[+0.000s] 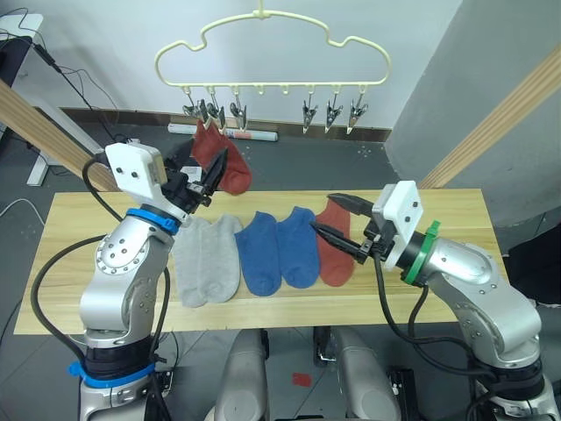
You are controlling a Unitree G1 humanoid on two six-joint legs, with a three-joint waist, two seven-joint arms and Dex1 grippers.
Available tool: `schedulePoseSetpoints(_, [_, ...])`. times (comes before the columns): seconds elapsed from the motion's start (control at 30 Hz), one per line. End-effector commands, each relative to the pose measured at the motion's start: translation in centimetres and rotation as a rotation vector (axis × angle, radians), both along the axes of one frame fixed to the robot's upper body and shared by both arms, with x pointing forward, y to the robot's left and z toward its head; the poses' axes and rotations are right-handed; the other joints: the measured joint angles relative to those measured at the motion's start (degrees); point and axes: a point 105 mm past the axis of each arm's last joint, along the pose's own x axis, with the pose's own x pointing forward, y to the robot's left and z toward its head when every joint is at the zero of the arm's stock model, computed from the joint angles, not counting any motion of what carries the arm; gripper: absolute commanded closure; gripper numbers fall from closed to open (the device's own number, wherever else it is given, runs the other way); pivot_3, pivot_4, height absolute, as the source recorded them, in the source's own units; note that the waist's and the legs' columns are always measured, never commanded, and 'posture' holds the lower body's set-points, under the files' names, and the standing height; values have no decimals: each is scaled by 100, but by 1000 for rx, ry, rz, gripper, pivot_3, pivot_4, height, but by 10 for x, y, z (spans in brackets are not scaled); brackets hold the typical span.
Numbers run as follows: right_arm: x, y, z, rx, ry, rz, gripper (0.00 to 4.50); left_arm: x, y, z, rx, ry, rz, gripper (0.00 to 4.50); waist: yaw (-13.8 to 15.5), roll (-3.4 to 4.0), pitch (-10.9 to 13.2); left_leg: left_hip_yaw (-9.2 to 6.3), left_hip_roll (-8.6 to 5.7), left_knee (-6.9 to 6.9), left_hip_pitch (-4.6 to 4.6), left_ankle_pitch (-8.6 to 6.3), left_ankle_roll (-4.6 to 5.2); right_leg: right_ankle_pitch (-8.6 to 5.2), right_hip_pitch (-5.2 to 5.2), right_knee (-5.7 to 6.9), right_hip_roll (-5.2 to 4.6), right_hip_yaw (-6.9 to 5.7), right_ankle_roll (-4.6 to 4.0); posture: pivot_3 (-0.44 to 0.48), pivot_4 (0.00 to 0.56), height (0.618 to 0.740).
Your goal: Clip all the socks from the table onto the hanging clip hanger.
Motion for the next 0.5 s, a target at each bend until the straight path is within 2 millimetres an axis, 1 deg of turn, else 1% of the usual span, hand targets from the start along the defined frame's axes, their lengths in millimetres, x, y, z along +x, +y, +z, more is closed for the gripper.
schedulePoseSetpoints(0.03, [-12,-3,9,13,-34,2,1681,-1,-3,9,15,-87,20,1407,-14,0,0,0,0,0,0,0,0,0,0,-1,3,-1,0,-55,431,740])
schedulePoseSetpoints(0.07, [-12,-4,10,16,-32,-6,1681,0,-6,9,14,-94,7,1407,-24,0,0,1,-1,0,0,0,1,0,0,0,3,1,0,-55,431,740])
schedulePoseSetpoints(0.1, [-13,-5,10,16,-30,-13,1658,1,-7,9,17,-107,14,1592,-31,0,0,1,-1,1,0,0,1,0,0,0,3,1,0,-77,434,740])
schedulePoseSetpoints(0.17, [-14,-6,10,14,-23,-18,1652,6,-6,10,-8,-110,22,1956,-59,0,0,3,-3,1,0,-2,4,0,0,0,2,3,0,-77,434,740])
schedulePoseSetpoints(0.27, [-15,-6,10,13,-21,-20,1652,8,-7,9,1,-112,16,2886,-108,0,0,2,-3,2,-2,-10,20,0,1,0,2,2,0,-90,440,740])
schedulePoseSetpoints(0.3, [-16,-6,11,13,-21,-20,1652,10,-5,12,0,-120,30,3111,-115,0,0,2,-3,2,-2,-11,21,0,1,-1,2,1,0,-90,440,740])
schedulePoseSetpoints(0.5, [-17,-8,11,8,-17,-22,1652,15,-1,22,-18,-145,62,3111,-123,0,0,2,-5,1,-1,-11,22,0,0,-1,5,1,0,-89,444,740])
